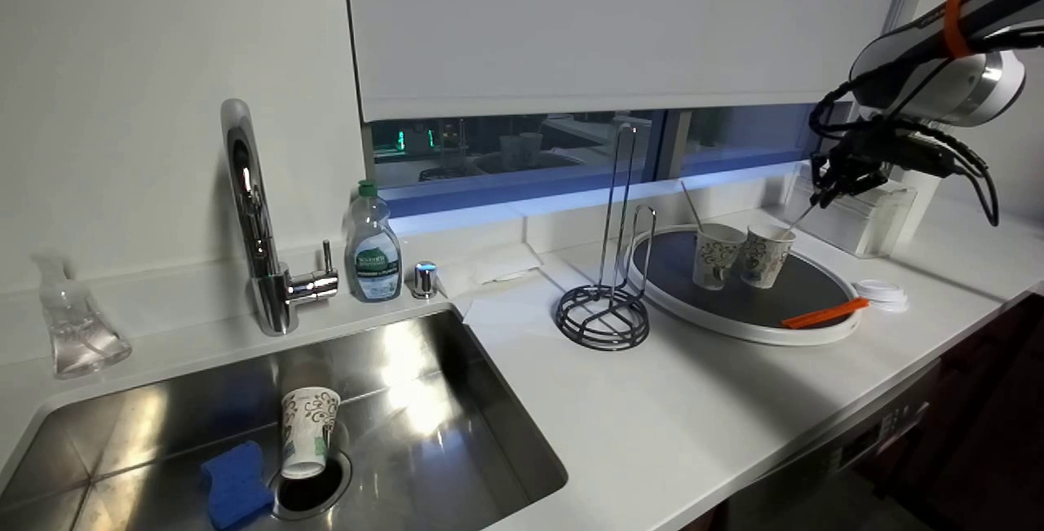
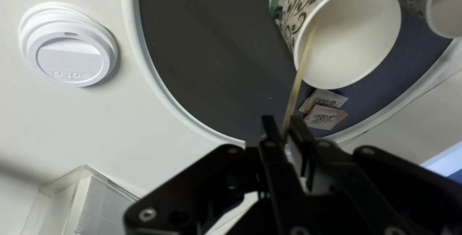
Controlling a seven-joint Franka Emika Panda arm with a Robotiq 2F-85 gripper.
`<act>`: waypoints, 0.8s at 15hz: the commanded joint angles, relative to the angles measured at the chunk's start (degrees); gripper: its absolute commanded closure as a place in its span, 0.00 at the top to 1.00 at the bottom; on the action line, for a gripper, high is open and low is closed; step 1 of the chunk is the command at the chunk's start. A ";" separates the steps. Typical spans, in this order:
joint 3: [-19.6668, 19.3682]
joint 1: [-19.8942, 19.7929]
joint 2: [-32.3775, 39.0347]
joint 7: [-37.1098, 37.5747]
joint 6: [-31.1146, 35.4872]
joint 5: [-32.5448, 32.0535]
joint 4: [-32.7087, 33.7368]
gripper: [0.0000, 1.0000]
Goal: Move the cup on the right to the left then exchange the stirrers in the coffee cups.
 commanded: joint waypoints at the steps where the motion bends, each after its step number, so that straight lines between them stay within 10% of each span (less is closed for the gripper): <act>1: 0.86 -1.15 1.17 -1.37 -0.72 1.60 1.52 0.00; 12: 1.21 -1.19 -0.50 -1.45 0.43 1.91 1.53 0.02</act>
